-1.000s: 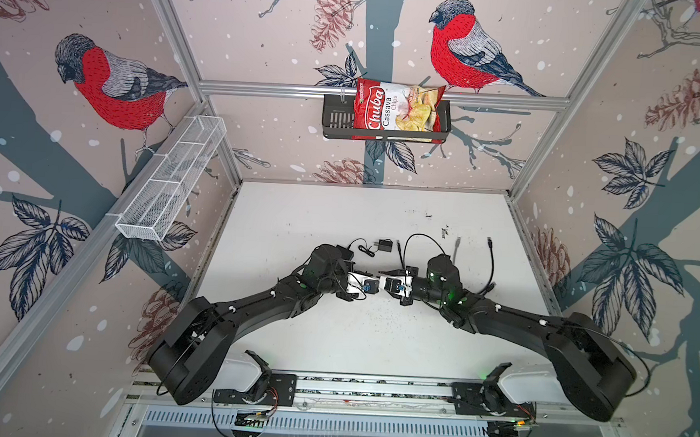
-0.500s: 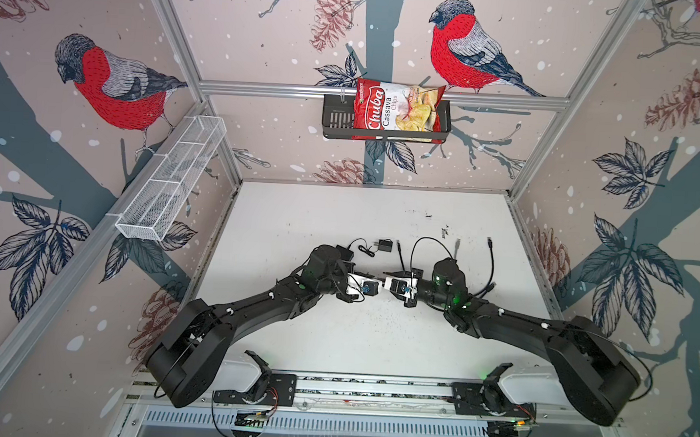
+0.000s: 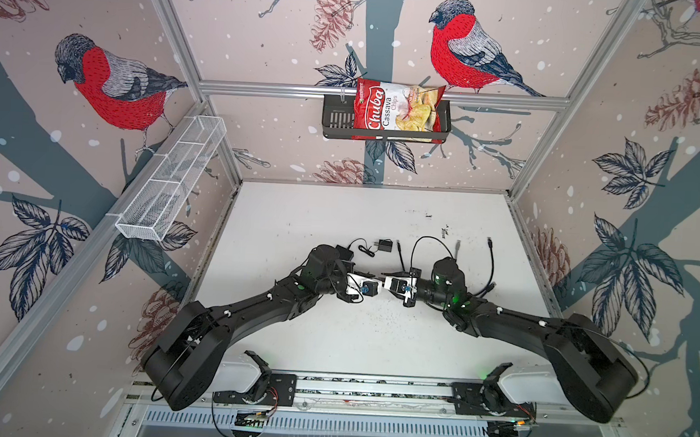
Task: Insert the plug into the switch port
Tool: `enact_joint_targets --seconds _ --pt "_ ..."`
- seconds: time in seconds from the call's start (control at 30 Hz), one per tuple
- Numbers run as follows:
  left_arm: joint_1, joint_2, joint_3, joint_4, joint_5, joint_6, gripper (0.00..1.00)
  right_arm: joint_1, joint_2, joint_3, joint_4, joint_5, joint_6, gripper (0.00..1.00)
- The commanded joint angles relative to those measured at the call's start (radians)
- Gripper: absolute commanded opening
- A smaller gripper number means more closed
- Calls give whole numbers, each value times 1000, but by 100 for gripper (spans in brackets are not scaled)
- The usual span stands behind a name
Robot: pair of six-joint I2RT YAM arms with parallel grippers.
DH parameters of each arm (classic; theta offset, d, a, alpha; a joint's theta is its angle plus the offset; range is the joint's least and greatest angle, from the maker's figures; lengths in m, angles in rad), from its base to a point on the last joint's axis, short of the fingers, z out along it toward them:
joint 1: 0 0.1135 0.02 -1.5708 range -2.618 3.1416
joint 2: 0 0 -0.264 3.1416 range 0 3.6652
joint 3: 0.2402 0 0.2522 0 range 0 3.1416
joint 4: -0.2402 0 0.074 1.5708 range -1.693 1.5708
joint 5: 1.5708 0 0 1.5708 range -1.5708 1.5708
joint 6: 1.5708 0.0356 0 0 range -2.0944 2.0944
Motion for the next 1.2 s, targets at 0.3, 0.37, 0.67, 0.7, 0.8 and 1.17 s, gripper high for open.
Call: enact_joint_targets --seconds 0.3,0.37,0.67,0.7,0.8,1.17 --pt "0 -5 -2 19 16 -3 0 -1 18 27 27 -34 17 23" --pt "0 -6 -1 18 13 -2 0 0 23 30 28 -34 20 23" --pt "0 -4 -2 18 11 -7 0 -1 28 30 27 -39 20 1" --pt "0 -2 -2 19 8 -9 1 -1 27 29 26 -38 20 1" --pt "0 4 -7 30 -7 -24 24 -4 28 26 26 -31 23 0" --pt "53 -8 -10 67 -74 -248 98 -24 95 42 38 4 87 0"
